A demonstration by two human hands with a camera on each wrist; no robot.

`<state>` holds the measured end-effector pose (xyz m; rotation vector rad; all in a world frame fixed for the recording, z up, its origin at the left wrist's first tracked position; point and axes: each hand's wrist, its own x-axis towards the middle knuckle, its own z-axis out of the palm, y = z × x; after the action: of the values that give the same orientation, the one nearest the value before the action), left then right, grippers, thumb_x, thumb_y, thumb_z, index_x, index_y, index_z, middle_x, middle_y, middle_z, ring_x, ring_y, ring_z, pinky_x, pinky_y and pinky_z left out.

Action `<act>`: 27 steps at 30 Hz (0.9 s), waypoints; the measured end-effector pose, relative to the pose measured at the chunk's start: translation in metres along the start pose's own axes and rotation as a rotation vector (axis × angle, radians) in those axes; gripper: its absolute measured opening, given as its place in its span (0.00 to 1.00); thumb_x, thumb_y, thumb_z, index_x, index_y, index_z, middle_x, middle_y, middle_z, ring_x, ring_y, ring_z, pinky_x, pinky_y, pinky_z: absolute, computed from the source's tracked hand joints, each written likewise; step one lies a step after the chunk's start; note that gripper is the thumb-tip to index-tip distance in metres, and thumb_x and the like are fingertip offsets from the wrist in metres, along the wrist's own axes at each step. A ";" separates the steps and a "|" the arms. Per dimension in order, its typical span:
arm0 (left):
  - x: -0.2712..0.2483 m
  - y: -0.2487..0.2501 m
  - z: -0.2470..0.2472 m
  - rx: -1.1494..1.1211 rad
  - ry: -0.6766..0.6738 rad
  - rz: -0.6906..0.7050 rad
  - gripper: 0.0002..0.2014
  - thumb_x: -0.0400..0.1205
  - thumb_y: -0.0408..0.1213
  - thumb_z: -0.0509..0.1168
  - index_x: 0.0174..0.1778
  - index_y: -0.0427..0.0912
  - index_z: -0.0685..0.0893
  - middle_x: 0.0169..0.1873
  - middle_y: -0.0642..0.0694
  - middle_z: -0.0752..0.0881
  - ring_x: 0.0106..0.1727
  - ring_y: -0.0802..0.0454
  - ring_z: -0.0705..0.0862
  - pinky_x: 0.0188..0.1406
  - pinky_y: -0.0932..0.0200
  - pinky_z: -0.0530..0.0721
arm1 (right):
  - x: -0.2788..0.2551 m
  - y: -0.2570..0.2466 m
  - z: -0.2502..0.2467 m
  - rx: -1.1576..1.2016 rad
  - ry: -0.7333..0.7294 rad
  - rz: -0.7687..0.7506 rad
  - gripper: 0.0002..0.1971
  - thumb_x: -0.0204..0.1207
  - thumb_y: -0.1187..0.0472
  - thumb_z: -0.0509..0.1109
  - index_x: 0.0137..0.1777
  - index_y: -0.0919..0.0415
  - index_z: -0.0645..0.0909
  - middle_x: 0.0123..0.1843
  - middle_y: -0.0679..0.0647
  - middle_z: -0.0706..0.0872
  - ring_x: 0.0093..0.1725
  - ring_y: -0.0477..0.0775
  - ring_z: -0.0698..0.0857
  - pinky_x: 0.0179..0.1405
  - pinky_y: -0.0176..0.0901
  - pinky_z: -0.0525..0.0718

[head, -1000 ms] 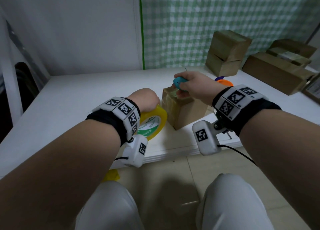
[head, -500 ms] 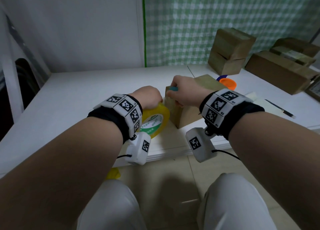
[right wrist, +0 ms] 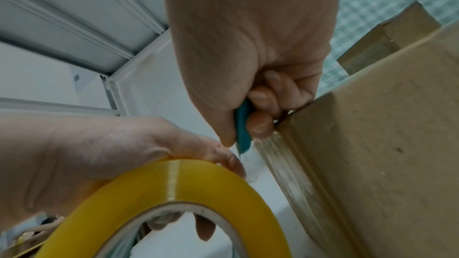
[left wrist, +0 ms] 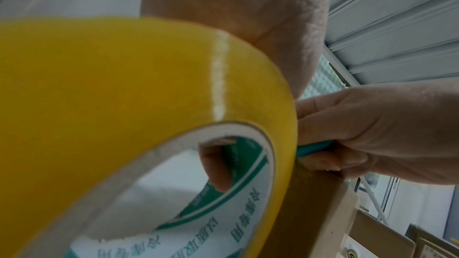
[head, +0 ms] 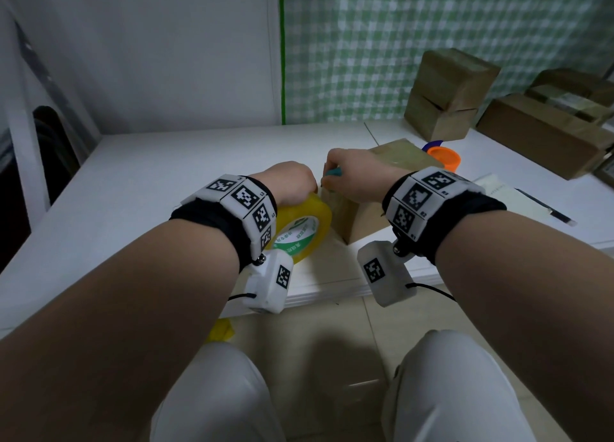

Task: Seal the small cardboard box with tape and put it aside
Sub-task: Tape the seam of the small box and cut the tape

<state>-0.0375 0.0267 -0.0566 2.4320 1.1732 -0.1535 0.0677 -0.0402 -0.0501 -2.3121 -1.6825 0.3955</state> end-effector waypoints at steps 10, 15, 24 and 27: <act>0.001 -0.001 0.000 0.061 -0.001 0.041 0.19 0.87 0.34 0.52 0.71 0.35 0.78 0.70 0.36 0.79 0.72 0.41 0.76 0.68 0.53 0.74 | 0.000 -0.006 0.005 -0.199 -0.002 -0.041 0.13 0.80 0.57 0.61 0.61 0.61 0.77 0.59 0.61 0.84 0.49 0.57 0.77 0.43 0.44 0.71; -0.002 0.001 0.000 0.253 -0.006 0.104 0.20 0.88 0.34 0.49 0.74 0.36 0.75 0.74 0.39 0.75 0.74 0.41 0.74 0.72 0.53 0.73 | 0.000 -0.006 0.004 -0.225 -0.021 -0.066 0.13 0.80 0.57 0.61 0.61 0.61 0.77 0.59 0.61 0.84 0.56 0.61 0.81 0.43 0.44 0.71; 0.001 0.004 -0.002 0.395 -0.035 0.119 0.20 0.89 0.34 0.48 0.76 0.40 0.73 0.75 0.41 0.74 0.75 0.42 0.72 0.71 0.54 0.71 | -0.002 -0.005 -0.002 -0.266 -0.098 -0.103 0.14 0.80 0.57 0.61 0.63 0.60 0.77 0.61 0.59 0.83 0.53 0.57 0.78 0.45 0.43 0.70; 0.004 0.003 -0.001 0.446 -0.057 0.136 0.20 0.89 0.35 0.48 0.76 0.39 0.73 0.75 0.41 0.74 0.75 0.42 0.72 0.72 0.54 0.72 | -0.003 -0.005 -0.004 -0.273 -0.135 -0.098 0.14 0.79 0.58 0.63 0.62 0.57 0.78 0.59 0.57 0.83 0.50 0.55 0.75 0.45 0.43 0.71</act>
<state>-0.0330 0.0285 -0.0555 2.8585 1.0292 -0.4844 0.0640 -0.0413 -0.0441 -2.4243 -2.0183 0.3253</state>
